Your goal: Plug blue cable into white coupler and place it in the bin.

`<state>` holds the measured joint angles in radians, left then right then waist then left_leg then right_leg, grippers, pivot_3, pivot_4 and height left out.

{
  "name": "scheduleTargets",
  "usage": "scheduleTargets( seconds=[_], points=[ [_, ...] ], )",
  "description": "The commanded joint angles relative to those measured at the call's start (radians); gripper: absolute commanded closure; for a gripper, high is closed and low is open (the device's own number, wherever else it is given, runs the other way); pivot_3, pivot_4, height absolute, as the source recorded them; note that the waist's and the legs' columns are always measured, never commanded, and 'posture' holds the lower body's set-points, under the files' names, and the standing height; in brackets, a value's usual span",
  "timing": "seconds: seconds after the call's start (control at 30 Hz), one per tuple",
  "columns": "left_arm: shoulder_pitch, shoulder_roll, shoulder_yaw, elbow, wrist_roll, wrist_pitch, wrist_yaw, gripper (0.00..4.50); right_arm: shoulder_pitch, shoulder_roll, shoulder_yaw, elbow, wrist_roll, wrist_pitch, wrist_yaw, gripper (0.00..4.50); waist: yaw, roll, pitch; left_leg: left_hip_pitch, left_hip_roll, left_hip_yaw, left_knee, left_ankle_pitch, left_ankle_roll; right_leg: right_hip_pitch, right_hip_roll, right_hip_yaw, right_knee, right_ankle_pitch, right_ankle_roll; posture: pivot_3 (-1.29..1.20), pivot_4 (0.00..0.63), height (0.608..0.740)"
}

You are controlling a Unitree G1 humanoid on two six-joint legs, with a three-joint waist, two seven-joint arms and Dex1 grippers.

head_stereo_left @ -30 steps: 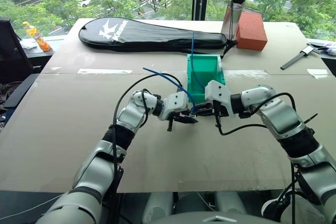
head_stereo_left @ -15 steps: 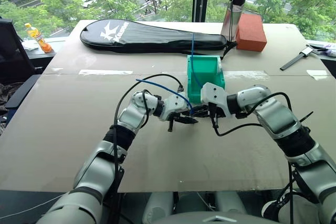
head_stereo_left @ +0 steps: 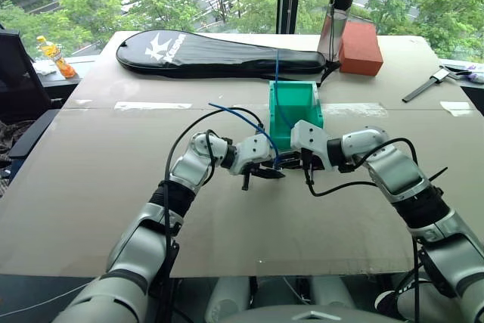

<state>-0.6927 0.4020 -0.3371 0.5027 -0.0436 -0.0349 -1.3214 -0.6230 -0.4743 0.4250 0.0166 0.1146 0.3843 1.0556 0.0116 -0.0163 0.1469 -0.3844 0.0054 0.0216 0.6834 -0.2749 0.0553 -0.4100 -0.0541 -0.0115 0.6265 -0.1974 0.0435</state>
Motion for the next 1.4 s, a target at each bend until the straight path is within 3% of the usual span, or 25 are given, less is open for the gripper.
scheduleTargets(
  seconds=[0.03,0.17,0.27,0.43,0.5,0.73,0.97,1.03,1.07,1.23,1.27,1.4],
  points=[
    [0.012,-0.022,0.022,-0.057,-0.041,0.019,0.003,4.11,0.055,0.03,-0.04,0.104,-0.019,-0.064,-0.067,3.65,0.0,0.0,0.001,0.0,0.0,0.0,0.0,0.0,0.0,0.0,0.0,0.0,0.0,0.0,0.0,0.0,0.15,0.74],
    [0.032,-0.013,0.054,-0.14,-0.064,0.107,0.035,4.11,0.108,0.025,-0.174,-0.072,0.081,-0.06,-0.087,1.73,0.004,0.001,0.002,-0.003,0.0,0.0,0.0,0.0,0.0,-0.002,0.0,0.0,0.0,0.002,-0.003,0.0,0.15,0.74],
    [0.036,0.017,0.076,-0.239,-0.116,0.242,0.02,4.11,0.168,0.022,-0.304,-0.288,0.217,0.01,-0.124,0.31,0.002,0.001,0.003,-0.017,0.0,-0.001,0.001,0.0,0.0,-0.015,0.0,0.0,0.0,0.005,0.0,0.0,0.15,0.74],
    [0.038,0.077,0.123,-0.396,-0.197,0.435,0.032,4.11,0.277,-0.034,-0.459,-0.584,0.346,0.112,-0.208,0.31,0.001,0.002,0.004,-0.028,0.0,-0.004,0.001,0.0,-0.001,-0.025,0.0,-0.003,0.001,0.005,0.001,0.0,0.15,0.74],
    [0.0,0.08,0.153,-0.409,-0.187,0.493,0.105,4.11,0.387,-0.064,-0.557,-0.715,0.383,0.17,-0.276,0.31,0.01,0.002,0.004,-0.028,0.0,-0.005,0.0,0.0,0.0,-0.025,0.001,-0.004,0.0,0.005,0.001,0.0,0.15,0.74],
    [-0.276,-0.014,0.154,-0.348,-0.22,0.892,0.267,4.11,0.692,-0.123,-0.711,-0.885,0.343,0.213,-0.407,0.31,0.018,-0.002,0.006,-0.029,-0.002,-0.008,0.005,0.0,0.0,-0.022,0.001,-0.004,0.0,0.002,0.006,0.0,0.15,0.74],
    [-0.492,-0.156,0.124,0.095,-0.121,0.859,0.416,4.11,0.889,-0.113,-0.783,-0.971,0.306,0.202,-0.484,0.31,-0.007,-0.002,0.006,-0.025,-0.003,-0.003,0.004,0.0,0.0,-0.021,0.003,0.001,0.0,0.002,0.007,0.0,0.15,0.74],
    [-0.517,-0.175,0.109,0.169,-0.095,0.816,0.425,3.06,0.913,-0.108,-0.794,-0.981,0.31,0.2,-0.497,0.23,-0.014,-0.002,0.006,-0.024,-0.003,-0.003,0.003,0.0,0.0,-0.021,0.005,0.002,0.0,0.002,0.007,0.0,0.15,0.74],
    [-0.525,-0.18,0.097,0.196,-0.077,0.785,0.428,2.86,0.921,-0.106,-0.797,-0.982,0.311,0.196,-0.501,0.23,-0.014,-0.002,0.007,-0.025,-0.003,-0.003,0.002,0.0,0.0,-0.022,0.005,0.003,0.0,0.002,0.007,0.0,0.15,0.74],
    [-0.555,-0.191,0.123,0.225,-0.099,0.817,0.401,0.29,0.946,-0.107,-0.807,-0.965,0.312,0.173,-0.505,0.23,-0.005,-0.002,0.007,-0.025,-0.001,-0.003,0.002,0.0,0.0,-0.022,0.005,0.002,0.0,0.002,0.006,0.0,0.15,0.74],
    [-0.555,-0.182,0.128,0.209,-0.107,0.843,0.391,0.11,0.95,-0.108,-0.807,-0.959,0.311,0.168,-0.503,0.23,-0.004,-0.002,0.007,-0.025,-0.001,-0.002,0.002,0.0,0.0,-0.022,0.005,0.003,0.0,0.002,0.006,0.0,0.15,0.74],
    [-0.514,-0.095,0.136,0.04,-0.161,0.983,0.322,0.11,0.952,-0.112,-0.8,-0.929,0.311,0.147,-0.49,0.23,-0.008,-0.002,0.007,-0.026,-0.001,-0.002,0.002,0.0,0.0,-0.023,0.005,0.004,0.0,0.002,0.006,0.0,0.15,0.74]
  ],
)
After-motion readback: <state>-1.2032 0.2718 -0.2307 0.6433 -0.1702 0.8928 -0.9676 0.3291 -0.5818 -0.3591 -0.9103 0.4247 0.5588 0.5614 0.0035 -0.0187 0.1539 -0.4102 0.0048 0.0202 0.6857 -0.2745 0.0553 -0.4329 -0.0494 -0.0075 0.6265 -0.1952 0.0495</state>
